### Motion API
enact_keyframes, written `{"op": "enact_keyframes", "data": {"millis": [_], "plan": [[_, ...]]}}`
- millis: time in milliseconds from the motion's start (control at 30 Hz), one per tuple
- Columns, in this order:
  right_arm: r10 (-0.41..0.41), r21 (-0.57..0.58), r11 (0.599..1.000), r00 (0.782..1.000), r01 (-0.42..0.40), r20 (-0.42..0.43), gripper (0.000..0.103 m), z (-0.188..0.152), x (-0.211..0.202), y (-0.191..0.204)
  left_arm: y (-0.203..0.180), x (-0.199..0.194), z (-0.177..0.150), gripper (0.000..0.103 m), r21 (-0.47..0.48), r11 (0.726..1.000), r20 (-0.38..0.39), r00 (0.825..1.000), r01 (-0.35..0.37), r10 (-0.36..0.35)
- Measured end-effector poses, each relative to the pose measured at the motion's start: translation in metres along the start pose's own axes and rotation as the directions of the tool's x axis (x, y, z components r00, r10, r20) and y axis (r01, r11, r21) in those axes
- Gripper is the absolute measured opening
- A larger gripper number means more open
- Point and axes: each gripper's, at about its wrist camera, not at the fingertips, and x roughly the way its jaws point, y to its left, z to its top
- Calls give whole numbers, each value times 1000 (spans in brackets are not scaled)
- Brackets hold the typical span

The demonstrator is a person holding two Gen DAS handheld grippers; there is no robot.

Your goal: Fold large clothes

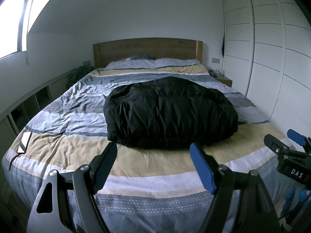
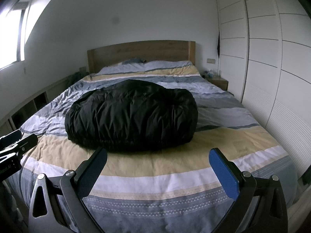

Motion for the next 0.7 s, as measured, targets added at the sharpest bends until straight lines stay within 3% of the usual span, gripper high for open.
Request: {"op": "enact_keyframes", "data": {"millis": [700], "plan": [[-4,1,1000,1000,4,-4,103,-2,1,-3,24,5,-15,76,8,1000,-23,1000,-1,1]]}}
